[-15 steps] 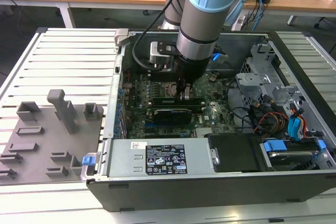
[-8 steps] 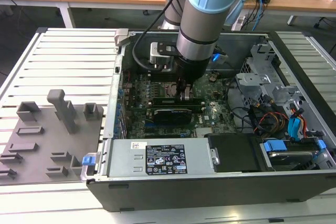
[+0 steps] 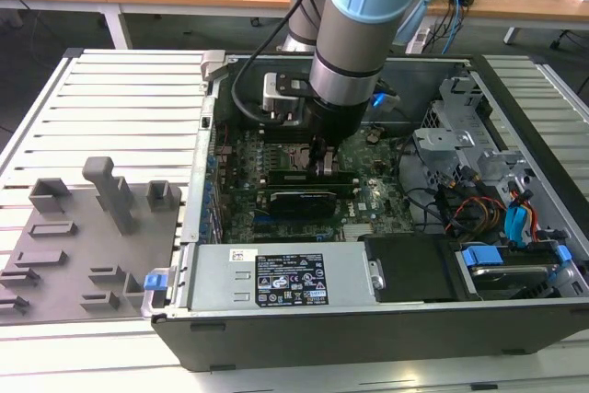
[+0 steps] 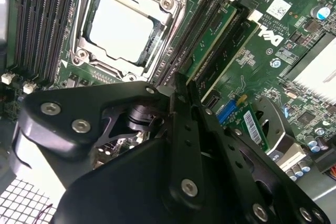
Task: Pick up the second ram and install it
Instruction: 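Insert the second ram into the second slot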
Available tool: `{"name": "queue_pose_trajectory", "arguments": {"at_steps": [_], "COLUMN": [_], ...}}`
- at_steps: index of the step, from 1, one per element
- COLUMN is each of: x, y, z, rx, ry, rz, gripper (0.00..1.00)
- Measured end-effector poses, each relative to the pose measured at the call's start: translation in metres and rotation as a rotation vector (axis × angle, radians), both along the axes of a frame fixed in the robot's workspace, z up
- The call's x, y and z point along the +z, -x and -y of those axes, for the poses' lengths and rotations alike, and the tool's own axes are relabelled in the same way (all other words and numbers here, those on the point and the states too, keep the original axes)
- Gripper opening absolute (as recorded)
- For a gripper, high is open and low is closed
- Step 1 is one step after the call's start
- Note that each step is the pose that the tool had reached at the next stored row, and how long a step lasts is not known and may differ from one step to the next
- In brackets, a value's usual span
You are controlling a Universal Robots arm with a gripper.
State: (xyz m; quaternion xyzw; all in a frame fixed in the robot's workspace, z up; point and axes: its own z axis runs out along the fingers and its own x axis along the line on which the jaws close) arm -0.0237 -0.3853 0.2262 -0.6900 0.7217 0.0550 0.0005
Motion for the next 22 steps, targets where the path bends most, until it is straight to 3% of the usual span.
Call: {"name": "queue_pose_trajectory", "arguments": {"at_steps": [3, 8, 16, 18, 20, 22], "x": [-0.0001, -0.0017, -0.0036, -0.0037, -0.0002, 0.0104], "y": [0.0, 0.0, 0.0, 0.0, 0.0, 0.0], "z": [0.0028, 0.0025, 0.0025, 0.0024, 0.0024, 0.0016], "rx": [0.0, -0.001, -0.001, -0.001, -0.001, -0.001], "ry": [-0.0019, -0.0125, -0.0127, -0.013, -0.0124, -0.01], "rz": [0.0001, -0.0003, -0.0004, -0.0003, -0.0003, -0.0003], "gripper": [0.14, 0.14, 0.14, 0.22, 0.22, 0.22]}}
